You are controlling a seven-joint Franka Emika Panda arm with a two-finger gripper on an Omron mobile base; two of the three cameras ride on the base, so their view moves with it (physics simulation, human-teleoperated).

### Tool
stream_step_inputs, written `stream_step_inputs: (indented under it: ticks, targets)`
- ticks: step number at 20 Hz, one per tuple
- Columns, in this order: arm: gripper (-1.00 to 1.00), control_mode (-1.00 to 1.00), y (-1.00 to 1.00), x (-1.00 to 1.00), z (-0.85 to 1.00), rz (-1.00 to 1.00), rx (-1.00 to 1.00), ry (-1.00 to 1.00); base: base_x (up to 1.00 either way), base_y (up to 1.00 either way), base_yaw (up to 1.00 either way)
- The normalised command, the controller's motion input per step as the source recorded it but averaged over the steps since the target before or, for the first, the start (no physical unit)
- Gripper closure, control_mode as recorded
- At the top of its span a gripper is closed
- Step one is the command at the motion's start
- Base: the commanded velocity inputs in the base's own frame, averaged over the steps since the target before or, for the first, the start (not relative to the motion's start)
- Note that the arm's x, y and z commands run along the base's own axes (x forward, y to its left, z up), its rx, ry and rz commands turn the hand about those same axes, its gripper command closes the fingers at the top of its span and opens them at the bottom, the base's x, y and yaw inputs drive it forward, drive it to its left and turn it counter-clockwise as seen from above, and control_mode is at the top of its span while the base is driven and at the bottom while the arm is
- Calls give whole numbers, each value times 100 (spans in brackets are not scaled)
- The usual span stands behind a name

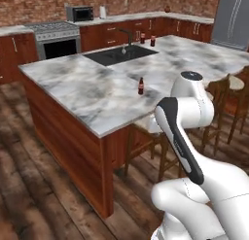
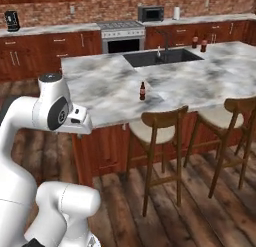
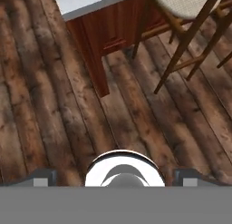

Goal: Place the large bottle from the dining counter next to the other large bottle outside the sink, and place the small bottle from the dining counter next to the other small bottle inside the sink.

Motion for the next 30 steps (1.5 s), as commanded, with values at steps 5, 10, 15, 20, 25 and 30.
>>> stream_step_inputs:
  ticks: [5, 10, 15, 20, 25, 30]
  targets:
    - [-100, 100, 0, 0, 0, 0, 0, 0, 57, -71, 45]
    - [-100, 100, 0, 0, 0, 0, 0, 0, 42, -67, 32]
    - [-100, 100, 0, 0, 0, 0, 0, 0, 73, -42, 21]
    - [-100, 100, 0, 0, 0, 0, 0, 0, 76, 0, 6]
    - [-100, 100, 0, 0, 0, 0, 0, 0, 71, -1, 8]
    - [-100, 100, 0, 0, 0, 0, 0, 0, 33, -27, 28]
